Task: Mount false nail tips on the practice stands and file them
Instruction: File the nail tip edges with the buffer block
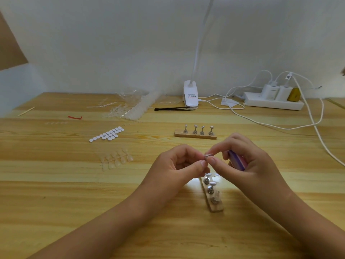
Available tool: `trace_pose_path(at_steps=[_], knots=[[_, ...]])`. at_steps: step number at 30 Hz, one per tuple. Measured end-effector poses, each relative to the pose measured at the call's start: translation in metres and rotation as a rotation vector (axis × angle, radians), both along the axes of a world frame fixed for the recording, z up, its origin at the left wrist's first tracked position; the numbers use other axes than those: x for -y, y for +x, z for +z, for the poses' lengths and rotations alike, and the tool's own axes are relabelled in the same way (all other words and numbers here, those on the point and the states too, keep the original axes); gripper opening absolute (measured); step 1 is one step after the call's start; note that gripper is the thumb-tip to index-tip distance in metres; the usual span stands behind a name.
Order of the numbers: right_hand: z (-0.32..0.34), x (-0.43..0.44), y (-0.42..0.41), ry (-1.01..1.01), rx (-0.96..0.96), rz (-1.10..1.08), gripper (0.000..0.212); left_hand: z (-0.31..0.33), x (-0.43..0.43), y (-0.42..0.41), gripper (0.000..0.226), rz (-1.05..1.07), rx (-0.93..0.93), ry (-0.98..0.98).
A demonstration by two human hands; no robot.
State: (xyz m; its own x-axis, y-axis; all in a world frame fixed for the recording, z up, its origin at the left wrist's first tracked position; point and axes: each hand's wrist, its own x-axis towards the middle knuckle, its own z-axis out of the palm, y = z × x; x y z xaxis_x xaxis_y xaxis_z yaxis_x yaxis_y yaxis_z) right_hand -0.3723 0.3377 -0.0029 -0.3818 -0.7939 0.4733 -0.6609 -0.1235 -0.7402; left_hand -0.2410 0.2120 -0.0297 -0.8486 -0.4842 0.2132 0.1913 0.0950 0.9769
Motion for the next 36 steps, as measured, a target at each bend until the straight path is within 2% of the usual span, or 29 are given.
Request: trace_pose_path(at_steps=[4, 10, 14, 24, 30, 36], knots=[[-0.0011, 0.0005, -0.0015, -0.008, 0.02, 0.0, 0.021, 0.0, -0.0004, 0.0004, 0.004, 0.009, 0.005, -0.006], [-0.0005, 0.0008, -0.003, -0.025, 0.227, -0.011, 0.014, -0.0006, 0.0006, 0.0007, 0.006, 0.017, 0.028, 0.014], [0.0008, 0.0004, -0.0005, -0.034, 0.301, -0.006, 0.016, -0.0012, 0.0004, 0.0005, 0.007, 0.013, 0.021, 0.051], [-0.0081, 0.0032, -0.0025, 0.026, 0.289, 0.018, 0.018, 0.0011, -0.0013, 0.0005, 0.002, -0.001, 0.007, 0.085], [-0.0083, 0.0032, 0.0008, 0.003, 0.343, 0.039, 0.019, 0.0026, -0.0024, -0.0001, 0.002, -0.006, -0.013, 0.122], [-0.0063, 0.0024, 0.0027, -0.025, 0.374, 0.032, 0.022, 0.0005, -0.0015, -0.0011, 0.013, -0.024, -0.036, 0.139]])
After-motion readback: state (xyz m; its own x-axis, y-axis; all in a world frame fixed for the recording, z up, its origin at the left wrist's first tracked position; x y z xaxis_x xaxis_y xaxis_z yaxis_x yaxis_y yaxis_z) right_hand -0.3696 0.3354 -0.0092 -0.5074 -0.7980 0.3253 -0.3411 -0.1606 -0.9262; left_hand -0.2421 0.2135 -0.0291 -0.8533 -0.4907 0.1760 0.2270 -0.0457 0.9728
